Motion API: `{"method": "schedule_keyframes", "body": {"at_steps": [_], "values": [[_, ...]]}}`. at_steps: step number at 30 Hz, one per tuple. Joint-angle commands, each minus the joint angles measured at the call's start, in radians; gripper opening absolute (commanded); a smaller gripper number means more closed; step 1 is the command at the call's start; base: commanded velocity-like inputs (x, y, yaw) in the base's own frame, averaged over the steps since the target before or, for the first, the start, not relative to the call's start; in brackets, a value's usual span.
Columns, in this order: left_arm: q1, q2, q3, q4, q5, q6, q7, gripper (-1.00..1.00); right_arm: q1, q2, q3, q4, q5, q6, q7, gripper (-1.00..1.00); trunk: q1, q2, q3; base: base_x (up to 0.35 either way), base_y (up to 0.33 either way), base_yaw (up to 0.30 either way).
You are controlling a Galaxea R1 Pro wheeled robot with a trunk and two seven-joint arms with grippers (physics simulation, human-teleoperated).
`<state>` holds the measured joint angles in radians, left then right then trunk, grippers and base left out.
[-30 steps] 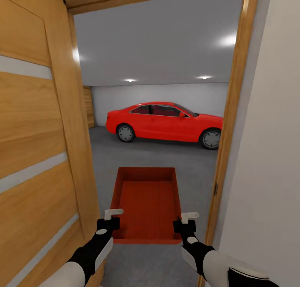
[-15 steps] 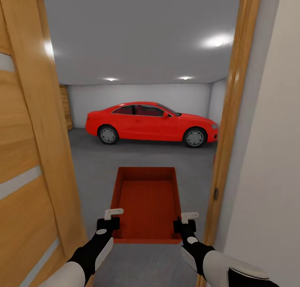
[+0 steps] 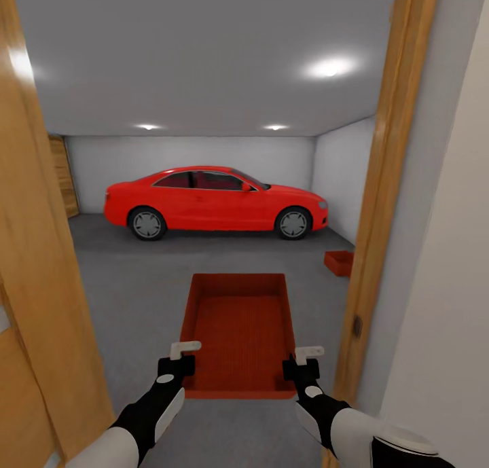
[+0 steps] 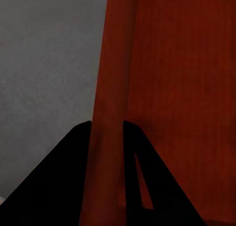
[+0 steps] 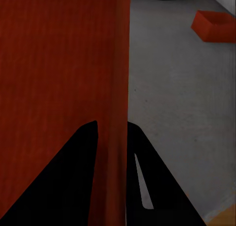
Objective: Move the two storage containers from the living room to the garage. In the garage, place one container on the floor and stack the other container on top of it (either order is fine).
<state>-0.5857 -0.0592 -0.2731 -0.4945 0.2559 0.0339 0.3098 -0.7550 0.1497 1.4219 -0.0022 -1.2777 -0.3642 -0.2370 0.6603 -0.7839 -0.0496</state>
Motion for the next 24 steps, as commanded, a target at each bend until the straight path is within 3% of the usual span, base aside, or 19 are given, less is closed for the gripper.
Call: {"method": "schedule_keyframes", "body": {"at_steps": [1, 24], "values": [[-0.001, 0.002, 0.054, -0.001, 0.036, 0.004, 0.011, -1.00, -0.001, -0.001, -0.023, -0.002, 0.013, -0.018, -0.004, -1.00, 0.001, -0.001, -0.002, 0.237, 0.214, -0.061], [-0.001, 0.003, 0.054, -0.005, 0.036, 0.003, 0.011, -1.00, -0.001, 0.000, -0.023, -0.003, 0.012, -0.018, -0.008, -1.00, 0.001, -0.001, -0.002, 0.027, 0.022, -0.003]]}}
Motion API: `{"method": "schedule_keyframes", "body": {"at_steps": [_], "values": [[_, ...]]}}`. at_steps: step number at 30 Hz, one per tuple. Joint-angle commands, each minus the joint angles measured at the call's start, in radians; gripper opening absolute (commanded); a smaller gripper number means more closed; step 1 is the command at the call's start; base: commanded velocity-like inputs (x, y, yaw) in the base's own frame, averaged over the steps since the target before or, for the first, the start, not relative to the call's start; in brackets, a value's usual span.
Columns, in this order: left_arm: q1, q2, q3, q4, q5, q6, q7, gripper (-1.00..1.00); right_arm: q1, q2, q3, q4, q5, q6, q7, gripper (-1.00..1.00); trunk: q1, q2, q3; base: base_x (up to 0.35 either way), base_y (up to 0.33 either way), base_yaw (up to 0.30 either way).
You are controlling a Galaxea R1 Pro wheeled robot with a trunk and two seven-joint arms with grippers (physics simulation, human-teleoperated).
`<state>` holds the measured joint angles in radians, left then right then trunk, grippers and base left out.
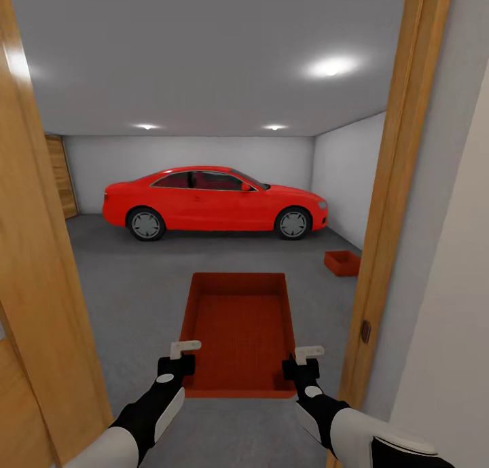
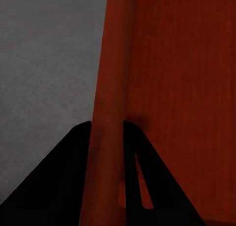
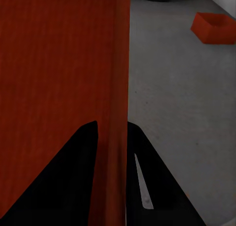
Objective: Move the two storage containers from the living room to the garage. In the garage, place one container on the floor and stack the other container on top of it (either order is fine).
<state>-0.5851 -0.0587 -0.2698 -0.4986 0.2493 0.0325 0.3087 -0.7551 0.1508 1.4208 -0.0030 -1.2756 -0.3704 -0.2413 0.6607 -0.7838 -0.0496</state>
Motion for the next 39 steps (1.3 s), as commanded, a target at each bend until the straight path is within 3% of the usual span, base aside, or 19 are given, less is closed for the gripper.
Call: {"method": "schedule_keyframes", "body": {"at_steps": [1, 8, 20, 39], "values": [[-0.002, 0.002, 0.050, -0.001, 0.042, 0.004, 0.012, -1.00, -0.001, -0.001, -0.022, -0.002, 0.011, -0.011, -0.004, -1.00, 0.000, -0.001, -0.002, 0.000, 0.000, 0.077], [-0.002, 0.002, 0.050, -0.004, 0.042, 0.004, 0.012, -1.00, -0.001, -0.002, -0.022, -0.002, 0.013, -0.010, 0.002, -1.00, 0.000, -0.001, -0.002, 0.000, 0.000, 0.179], [-0.001, 0.001, 0.050, -0.007, 0.042, 0.004, 0.012, -1.00, -0.001, -0.002, -0.022, -0.002, 0.012, -0.012, 0.004, -1.00, 0.000, -0.001, -0.002, 0.021, 0.000, 0.011], [-0.002, 0.001, 0.051, -0.007, 0.042, 0.004, 0.012, -1.00, -0.001, -0.002, -0.022, -0.003, 0.013, -0.011, 0.002, -1.00, 0.000, -0.001, -0.002, 0.312, 0.000, 0.011]]}}
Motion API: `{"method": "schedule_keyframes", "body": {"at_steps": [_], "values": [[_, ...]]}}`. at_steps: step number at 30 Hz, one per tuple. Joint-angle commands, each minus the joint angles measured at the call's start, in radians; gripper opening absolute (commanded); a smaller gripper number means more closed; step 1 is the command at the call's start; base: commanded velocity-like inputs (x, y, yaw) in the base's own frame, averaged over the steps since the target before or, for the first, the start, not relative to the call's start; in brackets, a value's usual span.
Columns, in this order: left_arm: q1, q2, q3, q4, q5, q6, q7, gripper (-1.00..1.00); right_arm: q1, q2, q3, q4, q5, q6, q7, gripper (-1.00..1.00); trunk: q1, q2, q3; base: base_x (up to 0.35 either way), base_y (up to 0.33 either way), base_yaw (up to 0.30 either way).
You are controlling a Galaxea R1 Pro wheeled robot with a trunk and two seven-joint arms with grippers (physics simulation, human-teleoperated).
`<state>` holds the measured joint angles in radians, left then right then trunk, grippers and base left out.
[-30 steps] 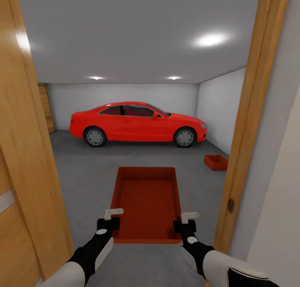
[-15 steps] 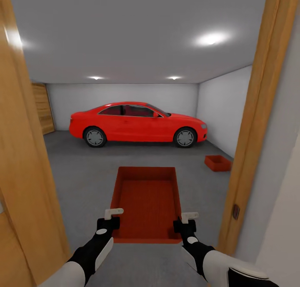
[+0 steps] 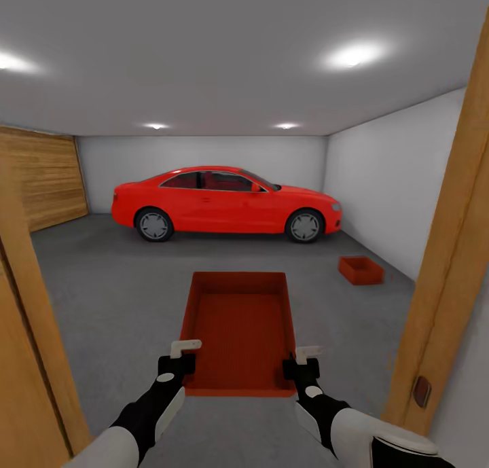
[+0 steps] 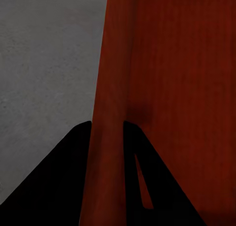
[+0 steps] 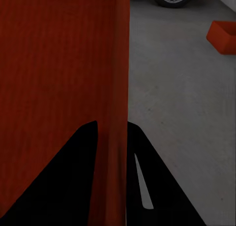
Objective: Move the two storage containers from the living room to the garage. In the garage, place one container on the floor and stack the other container on top of it (either order is fine).
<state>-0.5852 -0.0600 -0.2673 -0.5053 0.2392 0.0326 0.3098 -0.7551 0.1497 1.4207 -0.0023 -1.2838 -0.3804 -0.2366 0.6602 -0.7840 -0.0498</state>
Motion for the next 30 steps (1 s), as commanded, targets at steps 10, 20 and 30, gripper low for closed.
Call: {"method": "schedule_keyframes", "body": {"at_steps": [10, 20, 30], "values": [[-0.001, 0.002, 0.048, -0.001, 0.052, 0.004, 0.011, -1.00, -0.001, -0.001, -0.022, -0.003, 0.021, -0.001, -0.002, -1.00, 0.001, -0.001, -0.002, 0.320, 0.000, 0.075], [-0.002, 0.002, 0.049, -0.001, 0.052, 0.004, 0.011, -1.00, -0.001, -0.001, -0.022, -0.003, 0.021, -0.002, -0.002, -1.00, 0.001, -0.001, -0.002, 0.320, 0.000, 0.113], [-0.002, 0.002, 0.049, -0.001, 0.052, 0.004, 0.011, -1.00, -0.001, -0.001, -0.022, -0.003, 0.021, 0.000, -0.005, -1.00, 0.001, -0.001, -0.002, 0.320, 0.000, 0.006]]}}
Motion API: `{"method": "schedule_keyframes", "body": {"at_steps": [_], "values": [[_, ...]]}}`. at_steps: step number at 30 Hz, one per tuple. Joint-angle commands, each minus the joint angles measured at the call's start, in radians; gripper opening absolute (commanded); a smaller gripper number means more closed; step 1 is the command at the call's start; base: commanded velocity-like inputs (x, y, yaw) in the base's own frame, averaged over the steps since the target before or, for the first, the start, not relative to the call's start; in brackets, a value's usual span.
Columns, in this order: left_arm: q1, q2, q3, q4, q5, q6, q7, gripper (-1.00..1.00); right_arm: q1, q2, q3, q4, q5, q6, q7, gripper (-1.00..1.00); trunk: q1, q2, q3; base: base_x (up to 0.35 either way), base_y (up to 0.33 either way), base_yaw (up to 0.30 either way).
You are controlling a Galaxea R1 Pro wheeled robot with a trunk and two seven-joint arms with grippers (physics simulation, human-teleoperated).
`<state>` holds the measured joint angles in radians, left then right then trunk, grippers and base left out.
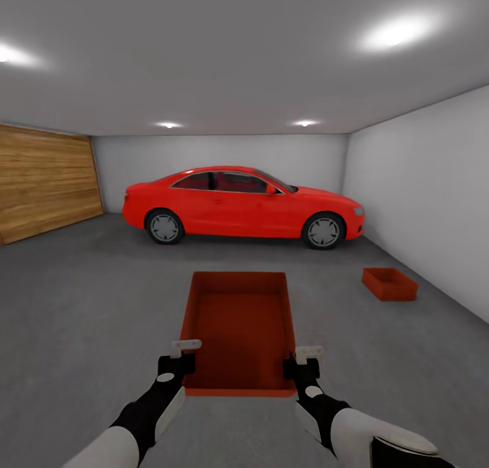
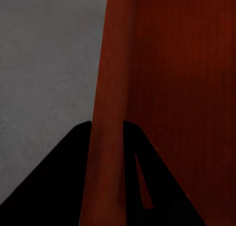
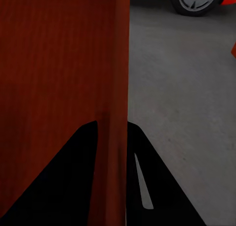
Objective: Move the two storage containers from the living room to the garage. In the garage, place one container on the floor and stack the other container on top of it (either order is fine).
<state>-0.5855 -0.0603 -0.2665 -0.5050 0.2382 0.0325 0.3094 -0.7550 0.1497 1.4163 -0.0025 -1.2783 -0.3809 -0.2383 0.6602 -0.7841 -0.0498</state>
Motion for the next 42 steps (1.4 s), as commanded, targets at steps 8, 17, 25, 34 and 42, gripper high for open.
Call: {"method": "schedule_keyframes", "body": {"at_steps": [8, 17, 25, 34, 42], "values": [[-0.001, 0.002, 0.049, -0.001, 0.053, 0.004, 0.011, -1.00, -0.001, -0.001, -0.017, -0.003, 0.016, -0.001, -0.006, -1.00, 0.001, -0.001, -0.002, 0.320, 0.000, 0.000], [-0.001, 0.002, 0.049, -0.001, 0.053, 0.004, 0.011, -1.00, -0.001, -0.001, -0.017, -0.003, 0.016, -0.001, -0.006, -1.00, 0.001, -0.001, -0.002, 0.320, 0.000, 0.000], [-0.001, 0.003, 0.049, -0.001, 0.053, 0.004, 0.011, -1.00, -0.001, -0.001, -0.017, -0.003, 0.016, -0.001, -0.007, -1.00, 0.001, -0.001, -0.002, 0.320, 0.000, 0.000], [-0.001, 0.004, 0.049, 0.000, 0.053, 0.004, 0.011, -1.00, -0.001, -0.001, -0.017, -0.003, 0.016, 0.000, -0.006, -1.00, 0.001, -0.001, -0.002, 0.320, 0.000, 0.000], [-0.001, 0.004, 0.049, 0.000, 0.053, 0.004, 0.011, -1.00, -0.001, -0.001, -0.017, -0.003, 0.016, 0.001, -0.007, -1.00, 0.001, -0.001, -0.002, 0.320, 0.000, 0.000]]}}
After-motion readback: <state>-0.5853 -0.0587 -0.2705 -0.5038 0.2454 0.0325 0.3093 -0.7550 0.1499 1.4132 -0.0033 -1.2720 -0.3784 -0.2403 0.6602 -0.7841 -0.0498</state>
